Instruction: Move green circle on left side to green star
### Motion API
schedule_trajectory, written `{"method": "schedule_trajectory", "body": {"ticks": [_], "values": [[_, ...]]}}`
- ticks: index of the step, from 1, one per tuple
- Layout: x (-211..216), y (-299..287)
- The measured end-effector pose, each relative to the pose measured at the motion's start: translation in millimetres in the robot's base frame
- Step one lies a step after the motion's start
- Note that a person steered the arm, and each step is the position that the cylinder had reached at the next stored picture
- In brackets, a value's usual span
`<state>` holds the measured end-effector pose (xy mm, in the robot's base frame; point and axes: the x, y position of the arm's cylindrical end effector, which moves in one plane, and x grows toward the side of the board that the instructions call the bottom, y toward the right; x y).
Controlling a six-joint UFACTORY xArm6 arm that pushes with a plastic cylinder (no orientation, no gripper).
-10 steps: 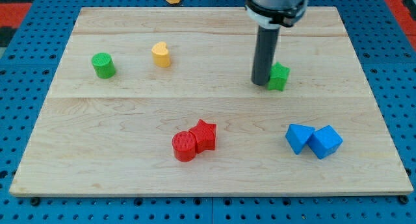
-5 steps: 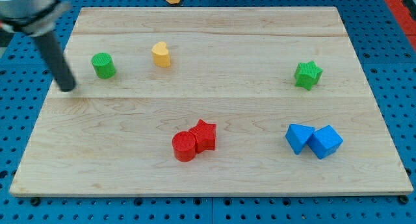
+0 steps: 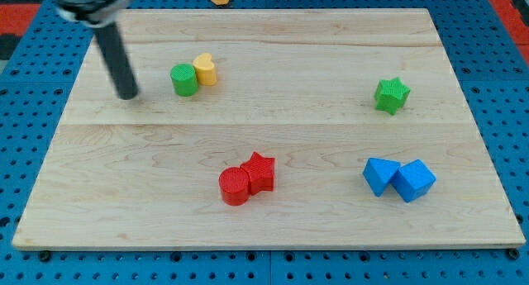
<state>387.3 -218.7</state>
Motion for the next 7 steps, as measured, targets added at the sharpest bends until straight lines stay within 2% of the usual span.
{"method": "schedule_trajectory", "body": {"ticks": [1,2,4,5,6,7], "values": [[-31.7,82.5],[-25.2,147.7],[1.3,237.8],[36.1,206.6],[30.9,253.9],[-2.8,316.4]]}}
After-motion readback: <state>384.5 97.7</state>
